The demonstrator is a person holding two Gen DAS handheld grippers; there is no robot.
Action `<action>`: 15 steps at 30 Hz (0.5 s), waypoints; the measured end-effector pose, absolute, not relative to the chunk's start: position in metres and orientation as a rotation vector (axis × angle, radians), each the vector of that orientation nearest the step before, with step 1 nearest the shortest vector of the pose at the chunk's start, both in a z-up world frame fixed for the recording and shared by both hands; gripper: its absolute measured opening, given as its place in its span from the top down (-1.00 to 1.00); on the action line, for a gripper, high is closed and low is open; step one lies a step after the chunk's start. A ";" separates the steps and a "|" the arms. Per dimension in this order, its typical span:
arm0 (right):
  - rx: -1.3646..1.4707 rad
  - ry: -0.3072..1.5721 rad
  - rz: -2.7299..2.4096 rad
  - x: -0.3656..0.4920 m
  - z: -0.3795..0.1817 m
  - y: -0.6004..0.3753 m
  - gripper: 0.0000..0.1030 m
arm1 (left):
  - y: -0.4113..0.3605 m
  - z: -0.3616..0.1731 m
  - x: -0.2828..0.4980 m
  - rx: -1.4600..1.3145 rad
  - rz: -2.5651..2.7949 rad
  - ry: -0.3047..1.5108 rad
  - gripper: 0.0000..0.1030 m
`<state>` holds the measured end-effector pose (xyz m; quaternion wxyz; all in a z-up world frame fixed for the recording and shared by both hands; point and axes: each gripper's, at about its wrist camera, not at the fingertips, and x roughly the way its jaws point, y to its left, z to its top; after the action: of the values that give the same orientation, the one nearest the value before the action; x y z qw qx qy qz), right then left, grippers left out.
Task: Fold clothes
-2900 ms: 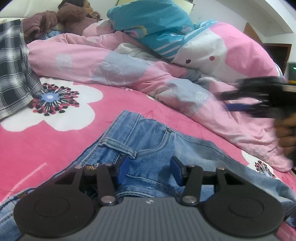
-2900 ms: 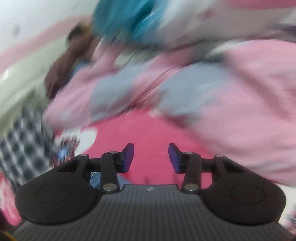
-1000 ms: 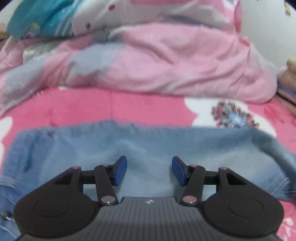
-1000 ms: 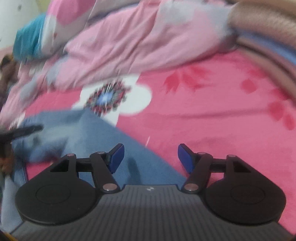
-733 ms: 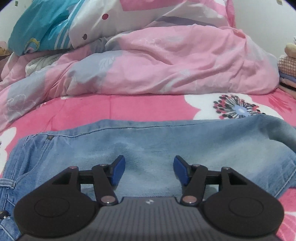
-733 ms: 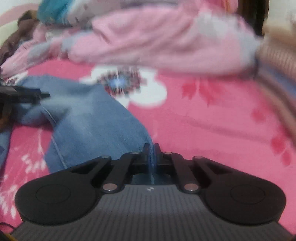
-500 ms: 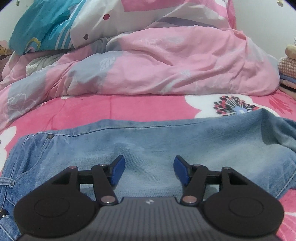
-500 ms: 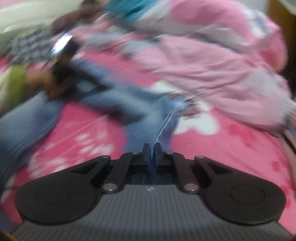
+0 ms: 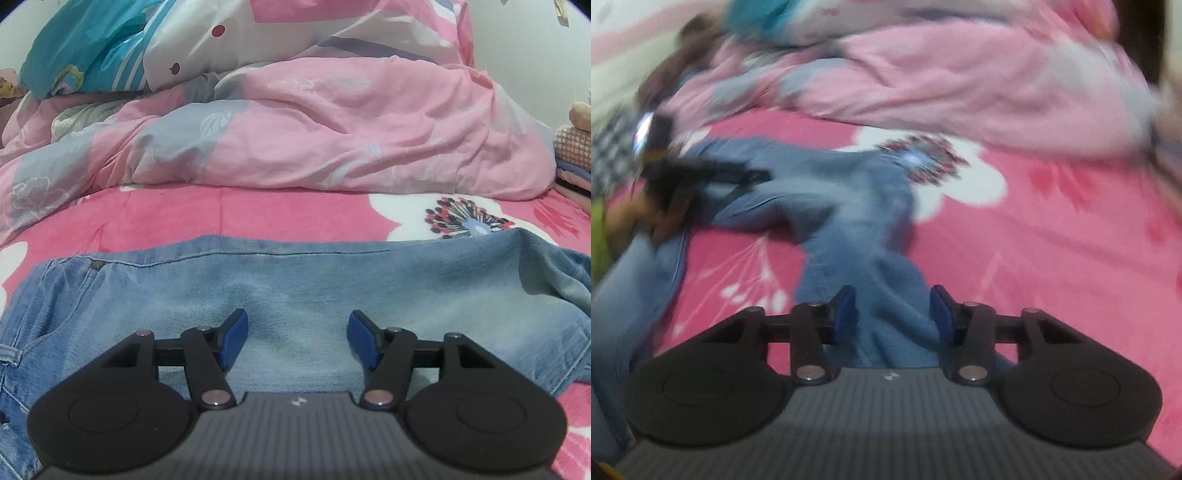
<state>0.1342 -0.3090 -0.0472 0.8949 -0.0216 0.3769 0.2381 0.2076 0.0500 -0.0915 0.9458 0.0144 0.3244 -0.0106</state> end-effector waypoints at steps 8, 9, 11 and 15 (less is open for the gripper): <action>-0.101 0.746 0.320 0.189 -0.028 -0.349 0.90 | 0.049 -0.091 0.207 0.033 -0.017 0.660 -0.21; -0.123 0.745 0.301 0.199 -0.025 -0.352 0.90 | 0.049 -0.091 0.207 0.035 -0.016 0.659 -0.21; -0.159 0.746 0.270 0.220 -0.021 -0.359 0.90 | 0.049 -0.091 0.207 0.037 -0.014 0.659 -0.22; -0.212 0.773 0.280 0.255 -0.031 -0.359 0.88 | 0.047 -0.091 0.208 0.045 -0.008 0.659 -0.23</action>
<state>0.2547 -0.3593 -0.0308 0.9111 -0.1031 0.3752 0.1357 0.2075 0.0472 -0.0914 0.9460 0.0223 0.3235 -0.0040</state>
